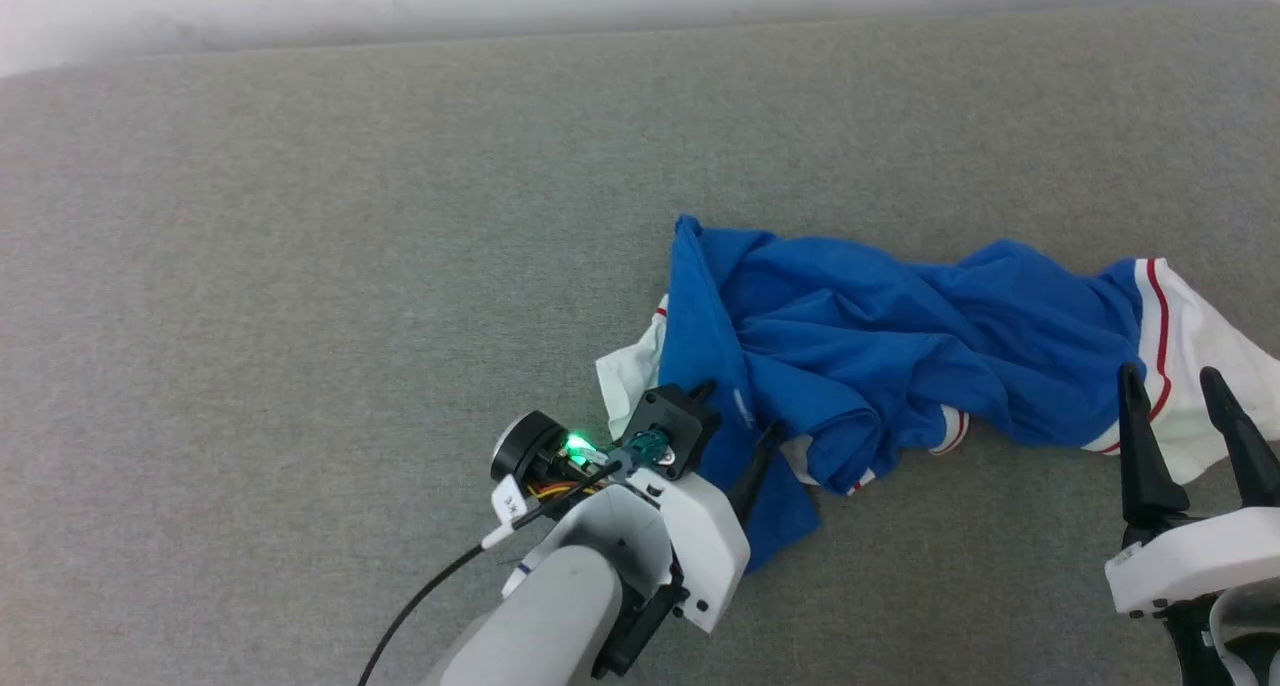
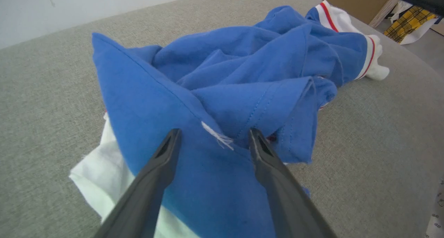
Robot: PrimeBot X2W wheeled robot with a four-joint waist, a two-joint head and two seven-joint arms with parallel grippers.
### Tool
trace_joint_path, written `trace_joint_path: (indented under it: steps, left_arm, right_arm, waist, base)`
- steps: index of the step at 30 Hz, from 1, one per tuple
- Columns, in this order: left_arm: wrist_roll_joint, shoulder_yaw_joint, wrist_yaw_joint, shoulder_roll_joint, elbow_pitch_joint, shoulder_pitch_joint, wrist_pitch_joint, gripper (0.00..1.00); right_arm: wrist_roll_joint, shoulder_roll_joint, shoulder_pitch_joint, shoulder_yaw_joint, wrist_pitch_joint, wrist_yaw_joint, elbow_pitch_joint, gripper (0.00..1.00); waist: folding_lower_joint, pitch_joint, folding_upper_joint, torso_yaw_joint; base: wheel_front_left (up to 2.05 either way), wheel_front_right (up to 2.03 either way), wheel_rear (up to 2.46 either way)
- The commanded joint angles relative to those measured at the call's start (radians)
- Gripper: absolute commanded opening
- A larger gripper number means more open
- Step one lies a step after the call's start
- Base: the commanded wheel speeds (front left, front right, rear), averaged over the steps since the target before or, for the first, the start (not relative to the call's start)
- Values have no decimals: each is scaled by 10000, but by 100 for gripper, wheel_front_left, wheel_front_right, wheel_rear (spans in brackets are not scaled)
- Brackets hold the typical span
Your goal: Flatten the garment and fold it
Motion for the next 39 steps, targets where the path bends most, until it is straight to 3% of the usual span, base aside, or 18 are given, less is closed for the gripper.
trace_joint_path:
  steps: [1,7,8,9,10,23,32,39]
  left_arm:
    - [-93,-111,203,-39,178,-273,-41,100]
    - [-321,-536,609,-41,792,-660,-283,100]
    - [-374,-597,640,-41,837,-724,-350,70]
    - [-428,-639,685,-42,856,-795,-426,20]
    - [-483,-679,717,-42,871,-854,-479,0]
    - [-1093,-214,861,132,15,-1466,-785,0]
    - [-1665,1261,475,1312,-1462,-3737,303,0]
    - [-2029,2145,-143,2206,-327,-6120,1086,0]
  right_arm:
    - [54,27,-153,40,-47,-19,36,100]
    - [77,28,-255,42,-96,-19,118,100]
    - [81,28,-264,34,-106,-19,133,100]
    - [84,28,-274,21,-116,-19,153,100]
    - [90,28,-285,8,-124,-19,178,100]
    - [115,28,-259,-117,-176,-19,358,100]
    - [167,28,-461,-26,-180,-19,144,100]
    - [211,28,-847,141,-262,-19,160,100]
  waist:
    - [-1,168,0,-140]
    - [-1,353,0,-197]
    - [-1,365,0,-191]
    - [-1,370,0,-180]
    - [-1,363,0,-167]
    - [-1,-72,0,83]
    - [-1,700,0,-119]
    - [-1,1739,0,-648]
  base:
    - [0,0,0]
    - [0,0,0]
    - [0,0,0]
    - [0,0,0]
    - [0,0,0]
    - [0,0,0]
    - [0,0,0]
    - [0,0,0]
